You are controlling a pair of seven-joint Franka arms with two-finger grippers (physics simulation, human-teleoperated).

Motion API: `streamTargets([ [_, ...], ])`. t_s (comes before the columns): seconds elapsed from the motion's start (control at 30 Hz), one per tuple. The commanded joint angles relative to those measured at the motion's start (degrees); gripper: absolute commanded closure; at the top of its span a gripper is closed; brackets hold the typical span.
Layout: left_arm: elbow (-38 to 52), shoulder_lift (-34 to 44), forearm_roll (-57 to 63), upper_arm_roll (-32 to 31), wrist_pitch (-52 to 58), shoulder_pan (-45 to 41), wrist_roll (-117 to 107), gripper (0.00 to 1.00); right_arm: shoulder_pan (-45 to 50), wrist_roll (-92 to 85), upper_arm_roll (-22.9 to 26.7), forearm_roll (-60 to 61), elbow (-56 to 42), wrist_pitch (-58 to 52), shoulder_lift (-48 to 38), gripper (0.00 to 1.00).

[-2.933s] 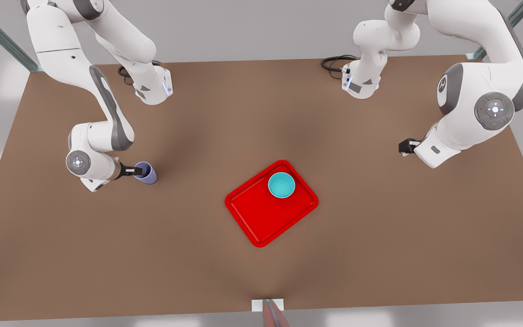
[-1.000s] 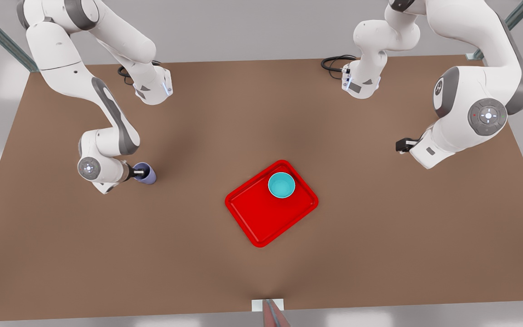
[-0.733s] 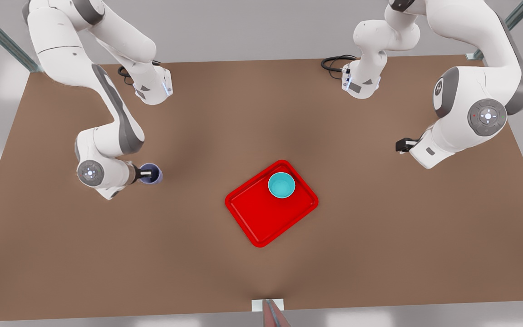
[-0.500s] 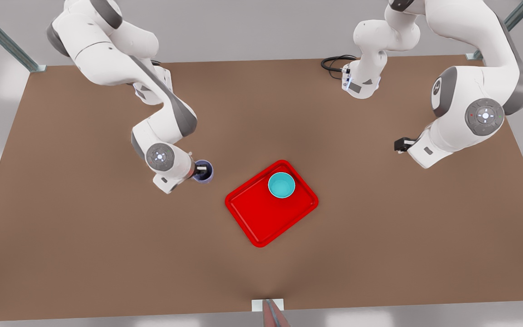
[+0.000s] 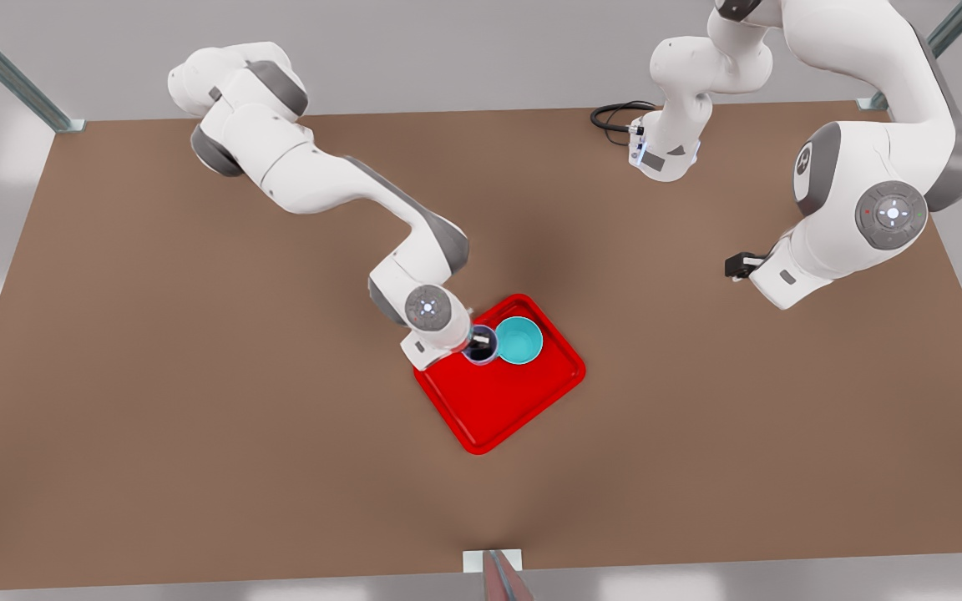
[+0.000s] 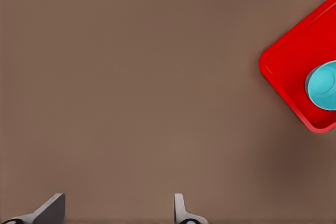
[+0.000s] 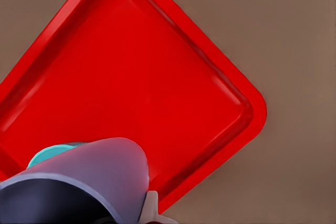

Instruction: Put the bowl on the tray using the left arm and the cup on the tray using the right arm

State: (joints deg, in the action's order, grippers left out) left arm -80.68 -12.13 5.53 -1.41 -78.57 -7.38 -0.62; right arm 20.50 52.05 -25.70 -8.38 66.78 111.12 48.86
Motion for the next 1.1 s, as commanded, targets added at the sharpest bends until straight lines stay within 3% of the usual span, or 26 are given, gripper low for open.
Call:
streamTargets([
  [0.0, 0.1, 0.0, 0.0, 0.0, 0.0, 0.0, 0.0, 0.0, -0.5, 0.1, 0.3, -0.2, -0.2, -0.3, -0.1, 0.79],
  [0.13, 0.0, 0.0, 0.0, 0.0, 0.1, 0.0, -0.1, 0.0, 0.0, 0.0, 2.8, -0.3, -0.2, -0.1, 1.2, 0.79],
  [0.57, -0.4, 0.0, 0.0, 0.0, 0.0, 0.0, 0.0, 0.0, 0.1, -1.0, 4.4, -0.7, -0.2, 5.9, 5.2, 0.79],
  [0.6, -0.4, -0.1, 0.0, 0.0, 0.0, 0.0, 0.0, 0.0, -0.1, -2.6, 4.4, -0.6, -0.1, 5.9, 5.2, 0.73],
  [0.63, -0.4, 0.0, 0.0, 0.0, 0.0, 0.0, -0.1, 0.0, 0.0, -2.3, 4.4, -0.6, 0.0, 5.9, 5.2, 0.26],
  [0.67, -0.4, -0.1, 0.0, 0.0, 0.0, 0.0, 0.0, 0.0, 0.1, -2.4, 4.4, -0.7, 0.3, 6.1, 5.2, 0.0],
  [1.07, -0.4, 0.0, 0.0, 0.0, 0.2, 0.0, -0.1, 0.0, -0.5, -4.8, 4.4, -0.8, 0.3, 5.3, 4.7, 0.0],
])
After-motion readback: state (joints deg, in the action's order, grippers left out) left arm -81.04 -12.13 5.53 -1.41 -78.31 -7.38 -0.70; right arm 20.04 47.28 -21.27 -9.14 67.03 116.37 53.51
